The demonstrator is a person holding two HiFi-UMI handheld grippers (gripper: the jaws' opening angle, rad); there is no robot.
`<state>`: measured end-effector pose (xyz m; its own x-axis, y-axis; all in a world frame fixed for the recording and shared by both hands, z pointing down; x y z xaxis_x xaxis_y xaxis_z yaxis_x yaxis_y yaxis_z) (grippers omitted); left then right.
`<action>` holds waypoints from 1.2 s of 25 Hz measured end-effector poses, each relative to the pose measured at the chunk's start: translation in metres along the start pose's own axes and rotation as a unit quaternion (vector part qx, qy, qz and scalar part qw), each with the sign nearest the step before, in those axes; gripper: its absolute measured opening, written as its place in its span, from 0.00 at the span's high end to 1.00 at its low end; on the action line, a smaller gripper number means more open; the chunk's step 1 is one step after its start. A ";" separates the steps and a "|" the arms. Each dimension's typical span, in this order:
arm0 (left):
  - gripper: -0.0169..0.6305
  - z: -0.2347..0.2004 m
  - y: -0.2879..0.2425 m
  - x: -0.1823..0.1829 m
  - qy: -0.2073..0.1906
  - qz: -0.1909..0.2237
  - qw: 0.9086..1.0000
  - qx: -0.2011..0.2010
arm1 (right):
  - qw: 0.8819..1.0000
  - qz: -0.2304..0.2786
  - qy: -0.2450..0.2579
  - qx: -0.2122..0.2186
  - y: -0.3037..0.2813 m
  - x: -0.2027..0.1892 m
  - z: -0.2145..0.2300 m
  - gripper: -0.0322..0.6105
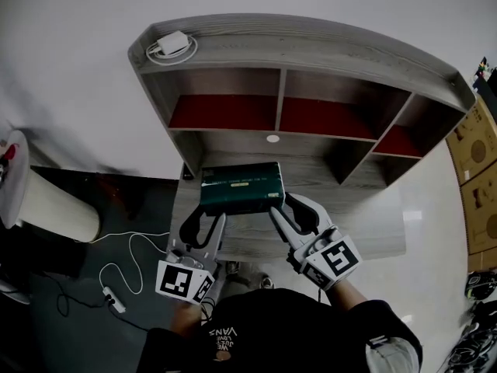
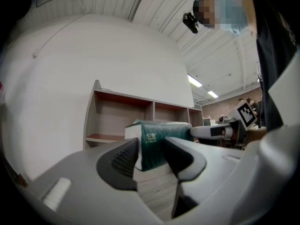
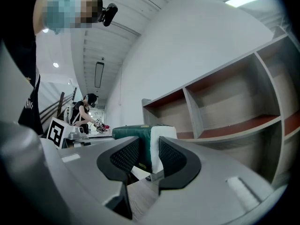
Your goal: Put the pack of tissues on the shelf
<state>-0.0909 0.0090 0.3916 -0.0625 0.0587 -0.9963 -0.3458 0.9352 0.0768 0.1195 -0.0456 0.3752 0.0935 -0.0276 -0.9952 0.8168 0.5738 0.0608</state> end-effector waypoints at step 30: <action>0.68 -0.115 -0.084 0.000 -0.002 -0.004 0.997 -0.071 | 0.997 0.005 0.008 -0.077 -0.111 -0.005 0.029 0.75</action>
<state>-0.1698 -0.1097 0.3896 -0.0567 0.0535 -0.9970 -0.4755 0.8766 0.0741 0.0452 -0.1326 0.3755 0.0910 -0.0092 -0.9958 0.7184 0.6931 0.0593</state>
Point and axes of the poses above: the fingertips, and each gripper's own axes: y backward along the fingers, z to its right, x out of its top, the point moved 7 cm from there along y, backward along the fingers, and after that the axes turned 3 degrees about y, right-handed, at the moved point
